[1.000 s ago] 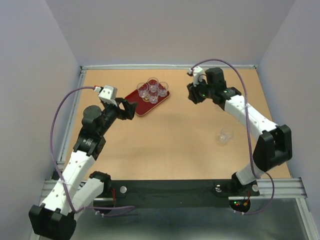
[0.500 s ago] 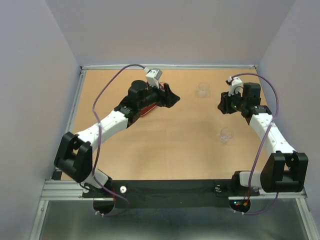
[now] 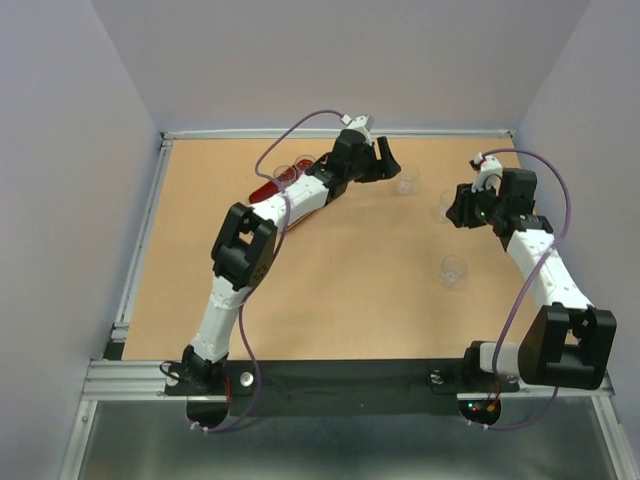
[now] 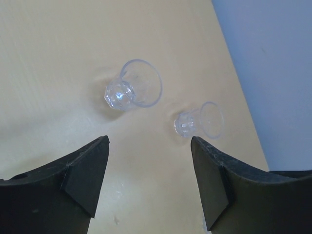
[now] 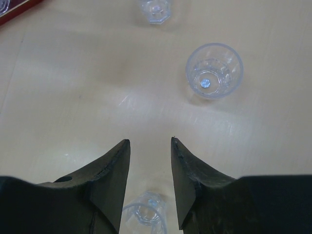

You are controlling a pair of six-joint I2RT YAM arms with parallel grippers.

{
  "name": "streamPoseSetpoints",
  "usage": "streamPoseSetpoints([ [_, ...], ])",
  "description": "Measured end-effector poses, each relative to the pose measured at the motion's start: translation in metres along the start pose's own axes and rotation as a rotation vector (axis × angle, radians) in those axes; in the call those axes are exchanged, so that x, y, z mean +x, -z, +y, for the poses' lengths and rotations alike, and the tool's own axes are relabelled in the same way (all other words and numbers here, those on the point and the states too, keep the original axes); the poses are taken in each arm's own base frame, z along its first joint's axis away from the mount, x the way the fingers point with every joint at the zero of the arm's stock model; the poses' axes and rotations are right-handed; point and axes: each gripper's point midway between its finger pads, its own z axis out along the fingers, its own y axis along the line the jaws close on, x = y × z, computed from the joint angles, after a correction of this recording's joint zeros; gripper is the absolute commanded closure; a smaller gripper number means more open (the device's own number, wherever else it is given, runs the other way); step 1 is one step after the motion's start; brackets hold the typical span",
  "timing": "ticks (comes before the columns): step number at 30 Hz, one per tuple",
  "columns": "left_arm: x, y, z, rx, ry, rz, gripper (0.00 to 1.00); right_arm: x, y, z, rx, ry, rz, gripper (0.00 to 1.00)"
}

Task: Place the glasses into the tray

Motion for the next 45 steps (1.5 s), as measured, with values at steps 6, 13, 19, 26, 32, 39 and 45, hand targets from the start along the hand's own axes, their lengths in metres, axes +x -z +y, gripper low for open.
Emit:
streamPoseSetpoints([
  [6,0.015,-0.042,0.014,-0.053,0.018,0.016,0.24,-0.002,0.001,-0.003,0.004,-0.015,-0.010,0.55],
  [13,0.027,-0.079,0.024,-0.060,0.027,0.003,0.26,-0.002,0.003,-0.006,0.006,-0.031,-0.014,0.55],
  [19,0.037,-0.085,0.044,-0.121,0.030,0.003,0.27,-0.002,0.003,-0.005,-0.006,-0.035,-0.016,0.55],
  [26,0.029,-0.093,0.042,-0.110,0.026,-0.036,0.28,-0.003,0.003,-0.002,-0.021,-0.035,-0.019,0.55],
  [32,0.042,-0.103,0.056,-0.130,0.030,-0.028,0.35,-0.003,0.003,-0.001,-0.025,-0.035,-0.020,0.55],
  [39,0.039,-0.105,0.056,-0.131,0.036,-0.046,0.50,-0.005,0.002,-0.002,-0.024,-0.031,-0.029,0.55],
  [45,0.036,-0.104,0.063,-0.163,0.011,-0.065,0.55,-0.006,0.003,-0.004,-0.019,-0.034,-0.032,0.55],
])
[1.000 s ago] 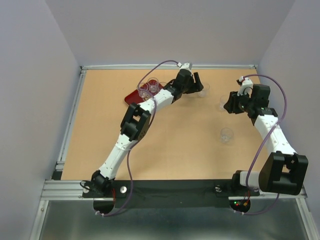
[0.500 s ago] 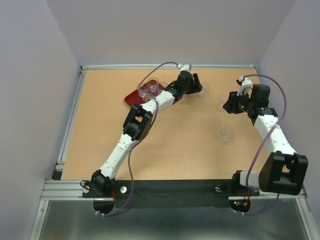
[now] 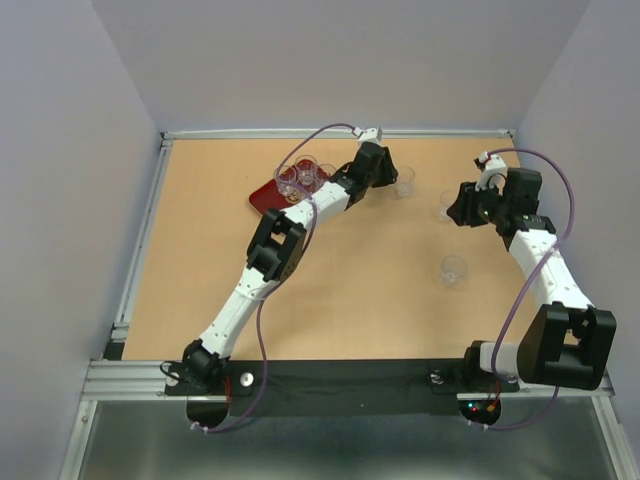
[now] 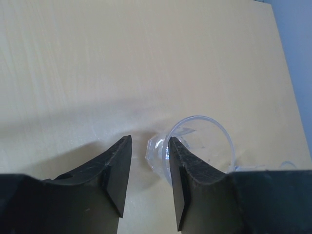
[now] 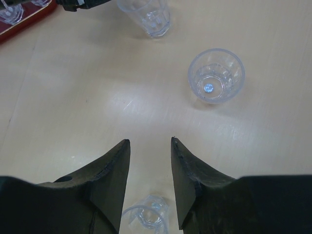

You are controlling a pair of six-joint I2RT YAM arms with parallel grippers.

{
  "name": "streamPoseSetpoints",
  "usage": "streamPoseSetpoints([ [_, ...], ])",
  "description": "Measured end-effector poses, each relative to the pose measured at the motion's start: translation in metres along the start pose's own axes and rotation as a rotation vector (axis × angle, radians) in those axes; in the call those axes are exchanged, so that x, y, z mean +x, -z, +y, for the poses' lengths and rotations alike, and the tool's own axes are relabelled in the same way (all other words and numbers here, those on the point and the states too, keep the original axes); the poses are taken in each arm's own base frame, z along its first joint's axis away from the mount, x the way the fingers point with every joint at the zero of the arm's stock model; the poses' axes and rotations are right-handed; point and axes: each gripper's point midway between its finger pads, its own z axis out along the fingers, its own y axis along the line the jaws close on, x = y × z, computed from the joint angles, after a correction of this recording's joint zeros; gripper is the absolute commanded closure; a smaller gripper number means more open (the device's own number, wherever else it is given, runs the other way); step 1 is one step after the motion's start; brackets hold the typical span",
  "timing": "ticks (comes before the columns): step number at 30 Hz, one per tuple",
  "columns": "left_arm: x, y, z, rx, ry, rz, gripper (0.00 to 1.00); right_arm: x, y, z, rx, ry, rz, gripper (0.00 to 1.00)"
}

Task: Place the glasses into the tray

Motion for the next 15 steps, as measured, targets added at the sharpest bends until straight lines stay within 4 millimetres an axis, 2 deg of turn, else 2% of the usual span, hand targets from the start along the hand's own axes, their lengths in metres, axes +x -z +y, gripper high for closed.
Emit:
streamPoseSetpoints([
  [6,-0.0010,-0.0002,0.0054,-0.017,-0.052,-0.007,0.58,-0.0001,0.0004,-0.0008,0.001,-0.002,-0.001,0.55],
  [9,-0.0008,-0.0001,0.0062,-0.015,-0.080,-0.005,0.65,-0.0001,0.0005,-0.0012,0.002,-0.003,-0.001,0.55],
  [10,-0.0005,-0.0001,0.0063,-0.013,-0.090,-0.003,0.72,-0.0001,0.0005,-0.0012,0.002,-0.002,-0.001,0.55],
  [13,0.0003,0.0001,0.0061,-0.006,-0.113,0.002,0.82,-0.0001,0.0006,-0.0015,0.002,-0.003,-0.001,0.55],
  [15,0.0014,0.0004,0.0039,0.009,-0.121,0.009,0.94,-0.0001,0.0006,-0.0015,0.002,-0.003,-0.001,0.55],
])
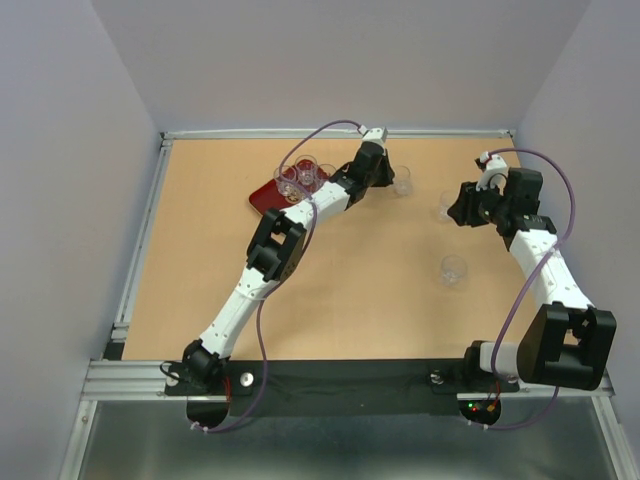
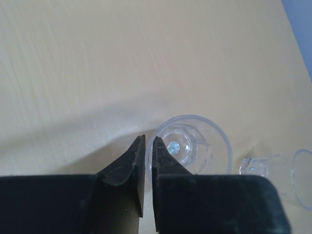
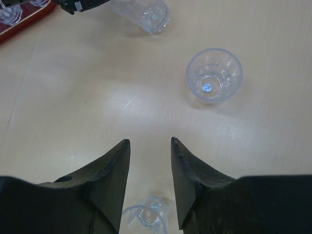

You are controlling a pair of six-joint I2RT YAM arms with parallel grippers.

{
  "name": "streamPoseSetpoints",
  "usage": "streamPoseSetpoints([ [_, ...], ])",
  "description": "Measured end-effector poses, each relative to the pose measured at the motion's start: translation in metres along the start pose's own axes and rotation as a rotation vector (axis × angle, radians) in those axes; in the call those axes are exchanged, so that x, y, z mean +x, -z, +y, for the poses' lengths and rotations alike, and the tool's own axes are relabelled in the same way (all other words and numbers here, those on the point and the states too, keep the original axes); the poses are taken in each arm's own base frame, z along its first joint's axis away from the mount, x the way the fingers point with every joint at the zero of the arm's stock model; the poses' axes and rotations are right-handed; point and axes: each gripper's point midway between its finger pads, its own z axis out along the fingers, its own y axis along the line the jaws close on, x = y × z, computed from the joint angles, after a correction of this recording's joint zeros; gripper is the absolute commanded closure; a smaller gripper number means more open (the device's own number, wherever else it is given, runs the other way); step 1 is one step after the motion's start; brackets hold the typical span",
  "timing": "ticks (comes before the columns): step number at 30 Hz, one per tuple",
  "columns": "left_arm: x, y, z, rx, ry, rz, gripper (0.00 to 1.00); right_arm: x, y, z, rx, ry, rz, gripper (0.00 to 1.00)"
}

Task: Place the glasses into the tray

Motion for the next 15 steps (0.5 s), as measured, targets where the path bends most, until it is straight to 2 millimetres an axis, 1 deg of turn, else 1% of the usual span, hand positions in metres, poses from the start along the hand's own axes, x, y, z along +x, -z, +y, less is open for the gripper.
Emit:
streamPoseSetpoints([
  [1,0.000,0.000,-0.003,0.014,-0.009,0.001,1.00,0.000,0.000,0.000,0.000,0.000,0.000,0.55],
  [9,0.003,0.002,-0.011,0.079,-0.062,0.018,1.00,0.000,0.001,-0.002,0.005,-0.003,-0.001,0.55],
  [11,0.005,0.007,-0.012,0.083,-0.081,0.031,1.00,0.000,0.001,-0.002,0.006,-0.003,-0.001,0.55],
  [12,0.002,0.012,-0.013,0.088,-0.095,0.034,1.00,0.000,0.001,-0.003,0.006,-0.003,-0.001,0.55],
  [15,-0.014,0.031,-0.021,0.098,-0.142,0.022,1.00,0.000,0.001,-0.003,0.007,-0.002,-0.001,0.55],
])
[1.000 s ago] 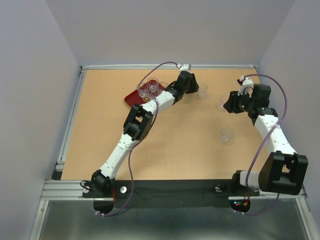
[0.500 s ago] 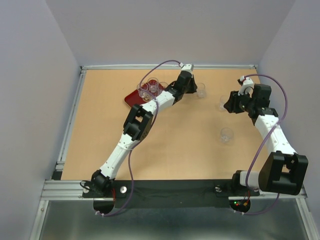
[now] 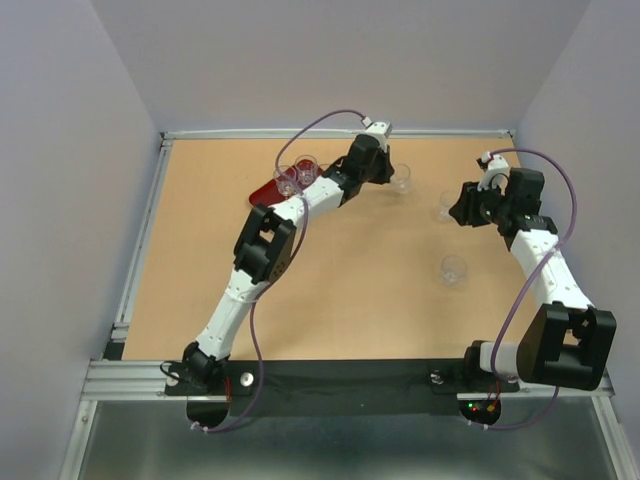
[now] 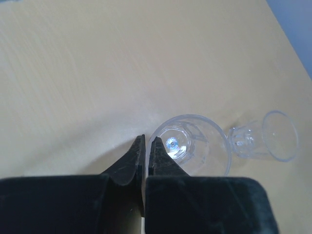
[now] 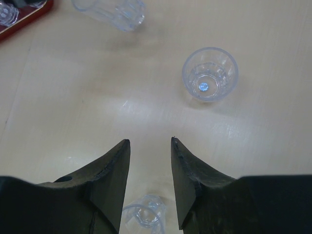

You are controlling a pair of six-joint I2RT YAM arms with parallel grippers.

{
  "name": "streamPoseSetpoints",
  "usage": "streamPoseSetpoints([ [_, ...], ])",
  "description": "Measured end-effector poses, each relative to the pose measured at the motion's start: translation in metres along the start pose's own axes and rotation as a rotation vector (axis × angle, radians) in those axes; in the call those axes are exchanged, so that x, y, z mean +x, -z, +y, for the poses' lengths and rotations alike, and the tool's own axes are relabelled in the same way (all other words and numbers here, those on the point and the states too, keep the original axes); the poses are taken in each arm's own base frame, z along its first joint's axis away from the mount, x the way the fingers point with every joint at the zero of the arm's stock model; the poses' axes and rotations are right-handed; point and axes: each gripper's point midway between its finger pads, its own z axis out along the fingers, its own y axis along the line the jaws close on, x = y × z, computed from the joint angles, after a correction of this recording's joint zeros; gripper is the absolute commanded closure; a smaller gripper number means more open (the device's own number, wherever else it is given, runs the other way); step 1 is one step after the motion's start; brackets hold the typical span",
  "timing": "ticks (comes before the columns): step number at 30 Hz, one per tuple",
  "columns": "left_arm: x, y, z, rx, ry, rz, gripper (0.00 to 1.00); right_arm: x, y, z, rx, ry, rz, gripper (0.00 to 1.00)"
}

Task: Place the glasses into the tray

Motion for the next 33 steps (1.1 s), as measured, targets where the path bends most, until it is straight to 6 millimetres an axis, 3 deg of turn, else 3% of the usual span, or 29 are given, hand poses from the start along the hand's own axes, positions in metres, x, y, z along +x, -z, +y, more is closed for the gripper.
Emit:
streamPoseSetpoints([
  [3,-0.028,0.030,-0.012,0.006,-0.045,-0.028,1.00,0.000,0.001,-0.002,0.005,0.000,-0.001,0.55],
  [7,-0.082,0.086,-0.033,0.022,-0.106,-0.126,1.00,0.000,0.001,-0.004,0.009,-0.003,-0.002,0.55],
  [11,-0.114,0.140,-0.046,0.032,-0.141,-0.207,1.00,0.000,0.001,-0.004,0.008,-0.002,-0.002,0.55],
  [14,-0.112,0.166,-0.043,0.021,-0.154,-0.215,1.00,0.002,0.001,-0.004,0.005,0.001,0.001,0.55],
  [22,-0.057,0.225,-0.017,-0.034,-0.171,-0.125,1.00,0.008,0.001,-0.004,-0.002,-0.008,0.011,0.55],
  [27,-0.056,0.279,-0.016,-0.037,-0.174,-0.167,1.00,0.008,0.000,-0.002,-0.011,-0.007,0.010,0.55],
  [33,-0.061,0.341,0.001,-0.129,-0.163,-0.264,1.00,0.006,0.002,0.000,-0.021,-0.004,0.002,0.55],
])
